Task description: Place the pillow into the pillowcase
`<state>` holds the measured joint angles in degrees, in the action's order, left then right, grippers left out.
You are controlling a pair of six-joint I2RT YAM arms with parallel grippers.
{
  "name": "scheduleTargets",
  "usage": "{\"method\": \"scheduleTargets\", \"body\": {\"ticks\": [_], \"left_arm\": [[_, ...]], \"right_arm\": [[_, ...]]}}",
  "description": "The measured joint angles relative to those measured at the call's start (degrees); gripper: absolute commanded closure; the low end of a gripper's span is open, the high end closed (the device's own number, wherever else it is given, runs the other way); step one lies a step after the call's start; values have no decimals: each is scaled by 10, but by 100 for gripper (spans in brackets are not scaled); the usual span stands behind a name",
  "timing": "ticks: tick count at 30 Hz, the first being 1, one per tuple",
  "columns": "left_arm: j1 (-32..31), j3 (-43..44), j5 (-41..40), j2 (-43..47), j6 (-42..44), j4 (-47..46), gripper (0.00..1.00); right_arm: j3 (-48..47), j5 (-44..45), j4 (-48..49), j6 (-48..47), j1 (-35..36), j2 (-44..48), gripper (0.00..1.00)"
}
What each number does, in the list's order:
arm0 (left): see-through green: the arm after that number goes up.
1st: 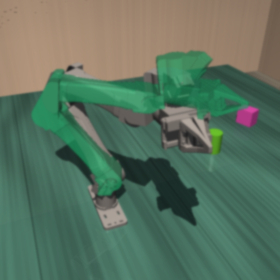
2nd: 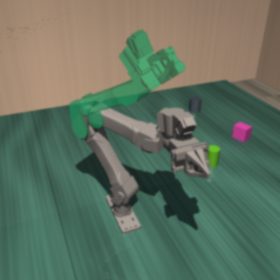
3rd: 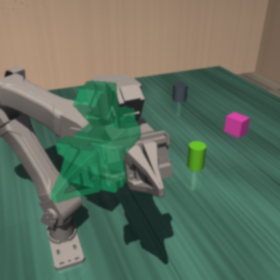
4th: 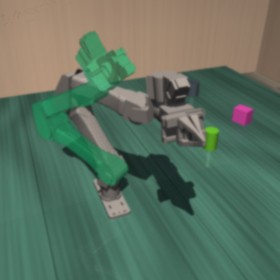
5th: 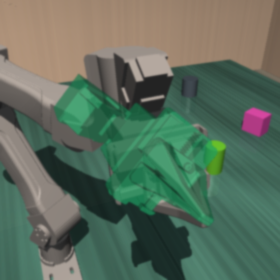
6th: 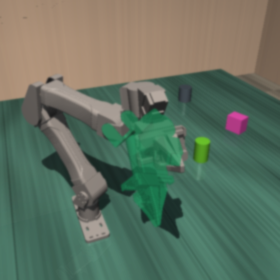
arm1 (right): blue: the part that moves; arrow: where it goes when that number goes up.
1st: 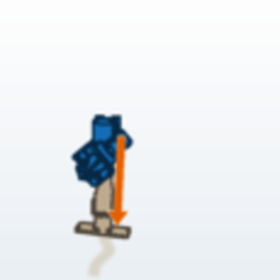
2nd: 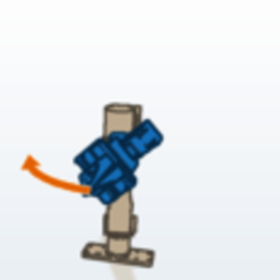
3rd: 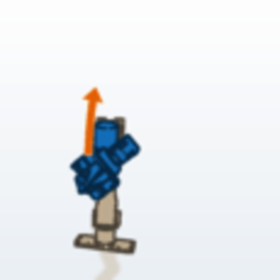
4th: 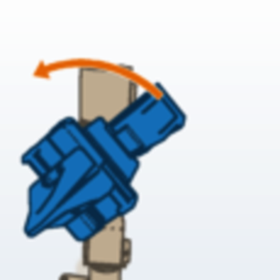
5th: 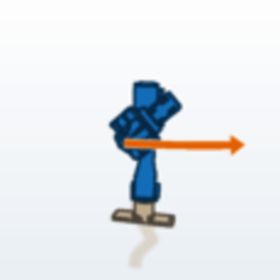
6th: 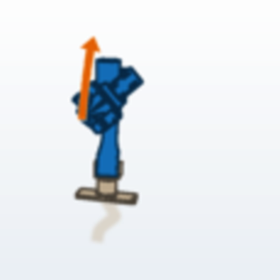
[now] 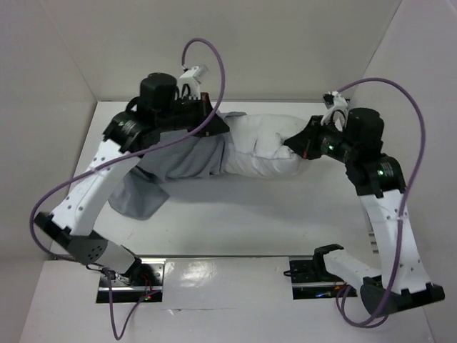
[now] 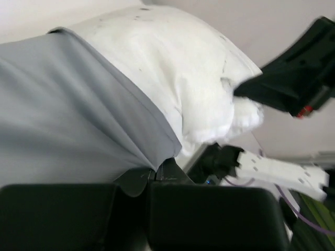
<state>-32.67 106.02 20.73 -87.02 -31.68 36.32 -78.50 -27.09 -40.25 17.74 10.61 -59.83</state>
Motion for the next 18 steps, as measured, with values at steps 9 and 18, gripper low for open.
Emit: {"method": "scheduleTargets", "body": {"ticks": [9,18], "left_arm": [[-7,75,53,102,0,127,100],[54,245,126,-191,30,164,91]], "right_arm": [[-21,-9,-164,-26,7,115,100],[30,-23,-148,54,8,33,96]]}}
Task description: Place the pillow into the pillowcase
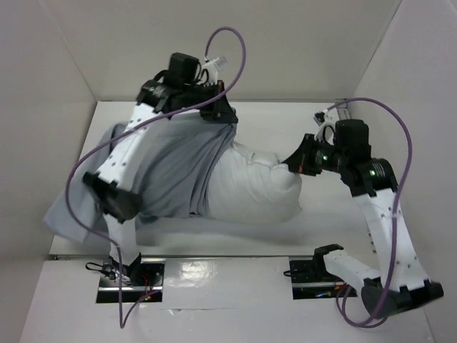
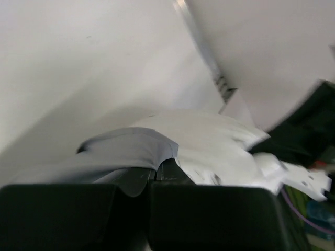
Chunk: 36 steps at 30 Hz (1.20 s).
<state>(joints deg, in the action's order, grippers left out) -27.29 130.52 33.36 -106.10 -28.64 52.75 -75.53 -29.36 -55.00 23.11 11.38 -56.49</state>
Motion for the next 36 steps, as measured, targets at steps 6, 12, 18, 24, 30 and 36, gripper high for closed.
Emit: {"method": "scheduleTargets", "body": {"ticks": [6,12,18,24,30,36], "left_arm": [[46,55,-5,-190,15,-31,30],[74,11,-77,-116,18,-79,24],[68,-28,-158,89,46,-121,100],[36,-114,-225,148,89,-122,51],[-2,-381,-345,151,80,-113,31],[-7,-469,-412,184,72,-110,33]], "right_arm": [[-19,87,155,70,-4,-190,14],[-80,203,198,80,-36,-352,7],[-49,243,233,87,-130,-292,7],[36,206,258,86,-195,-184,7],[144,114,256,66,-187,-148,6],[215,35,240,44,-182,-138,5]]}}
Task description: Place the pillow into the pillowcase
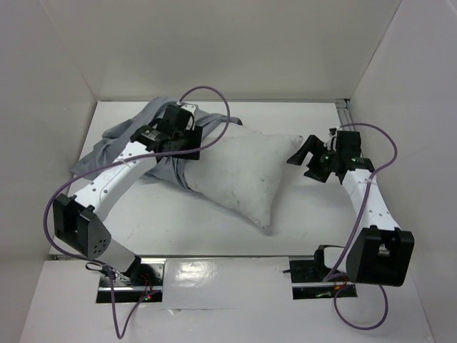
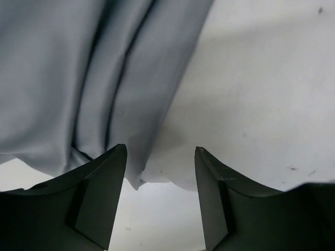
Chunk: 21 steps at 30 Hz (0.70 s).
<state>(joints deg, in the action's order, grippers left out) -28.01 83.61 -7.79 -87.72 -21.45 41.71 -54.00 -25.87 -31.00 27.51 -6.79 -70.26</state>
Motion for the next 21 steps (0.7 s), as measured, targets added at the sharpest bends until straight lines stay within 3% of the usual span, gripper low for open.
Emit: {"method": "scheduleTargets", "body": {"ticks": [7,21], "left_arm": [[-4,-4,-50,21,-4,-33,41],[-6,-15,-60,14,-13,-30,38]], "right_arm": [[31,-56,-4,-6,5,10,3],[50,-79,-6,-14,13,14,3]]}}
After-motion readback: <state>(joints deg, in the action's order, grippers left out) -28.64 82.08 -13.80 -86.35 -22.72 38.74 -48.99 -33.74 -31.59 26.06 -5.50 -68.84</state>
